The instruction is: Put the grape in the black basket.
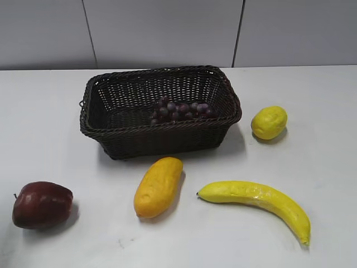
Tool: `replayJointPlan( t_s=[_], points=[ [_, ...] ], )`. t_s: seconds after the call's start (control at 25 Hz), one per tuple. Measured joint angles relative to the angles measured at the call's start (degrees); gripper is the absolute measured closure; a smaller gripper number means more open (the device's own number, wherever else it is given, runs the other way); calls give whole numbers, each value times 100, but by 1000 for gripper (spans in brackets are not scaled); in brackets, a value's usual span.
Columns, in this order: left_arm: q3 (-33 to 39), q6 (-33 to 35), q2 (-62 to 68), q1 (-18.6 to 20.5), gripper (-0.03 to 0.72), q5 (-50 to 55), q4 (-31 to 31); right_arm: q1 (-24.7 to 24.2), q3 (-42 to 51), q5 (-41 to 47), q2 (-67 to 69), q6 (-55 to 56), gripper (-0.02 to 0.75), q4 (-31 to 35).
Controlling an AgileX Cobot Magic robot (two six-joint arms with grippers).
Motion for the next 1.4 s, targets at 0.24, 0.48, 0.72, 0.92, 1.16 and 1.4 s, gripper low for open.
replayJointPlan(
  t_s=[0.24, 0.48, 0.72, 0.92, 1.16, 1.4],
  points=[
    [659, 0, -599, 0, 199, -265, -66, 0, 0, 0, 0, 0, 238, 0],
    [1272, 0, -1280, 0, 199, -421, -71, 0, 0, 0, 0, 0, 238, 0],
    [1768, 0, -2164, 0, 199, -640, -113, 0, 0, 0, 0, 0, 238, 0],
    [1992, 0, -2967, 0, 200, -802, -223, 0, 0, 0, 0, 0, 238, 0],
    [2264, 0, -3808, 0, 200, -676, -266, 0, 0, 0, 0, 0, 238, 0],
    [2287, 0, -4639, 0, 200, -644, -281, 0, 0, 0, 0, 0, 238, 0]
  ],
)
